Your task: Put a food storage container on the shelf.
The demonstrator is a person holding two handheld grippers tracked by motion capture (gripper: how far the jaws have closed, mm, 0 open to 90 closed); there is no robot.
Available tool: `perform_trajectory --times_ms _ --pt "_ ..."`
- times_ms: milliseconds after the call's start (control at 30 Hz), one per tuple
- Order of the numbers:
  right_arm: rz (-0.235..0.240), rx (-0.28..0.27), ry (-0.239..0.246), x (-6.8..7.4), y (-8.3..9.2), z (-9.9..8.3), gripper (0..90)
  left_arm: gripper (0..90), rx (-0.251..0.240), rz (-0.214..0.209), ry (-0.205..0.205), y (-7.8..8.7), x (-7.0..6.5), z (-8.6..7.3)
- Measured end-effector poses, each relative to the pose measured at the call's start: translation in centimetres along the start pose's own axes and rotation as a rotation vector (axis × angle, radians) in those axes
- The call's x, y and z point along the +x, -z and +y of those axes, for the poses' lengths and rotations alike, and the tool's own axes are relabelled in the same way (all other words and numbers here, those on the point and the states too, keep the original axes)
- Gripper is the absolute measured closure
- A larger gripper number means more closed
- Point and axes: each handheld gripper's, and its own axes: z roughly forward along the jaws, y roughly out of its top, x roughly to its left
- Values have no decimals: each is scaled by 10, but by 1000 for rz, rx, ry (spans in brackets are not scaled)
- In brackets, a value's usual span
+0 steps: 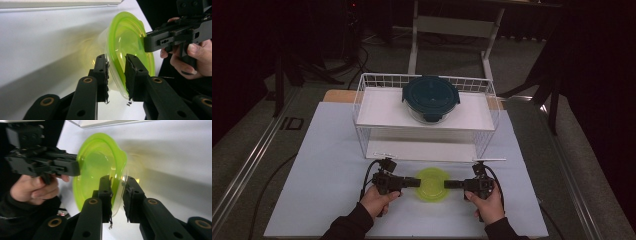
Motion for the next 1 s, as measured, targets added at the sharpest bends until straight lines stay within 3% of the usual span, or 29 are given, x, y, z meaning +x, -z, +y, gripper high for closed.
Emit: perform_trajectory --times_ms 300,533,633,733,900,1000 --pt "-32 -12 40 13 3 -5 817 824 -26 1 7 11 -6 0" --pt "-20 -28 63 24 8 -2 816 825 -42 -7 -8 23 -15 3" --pt "-9 -50 94 40 16 1 817 826 -60 -6 -17 34 -27 7" --pt "3 -58 107 47 21 3 817 825 -81 -13 -42 45 -38 12" --pt "24 -90 156 72 40 15 817 824 -134 -37 -90 65 -60 24" --pt "21 -98 172 79 44 20 817 825 -145 -25 -106 70 -67 29"
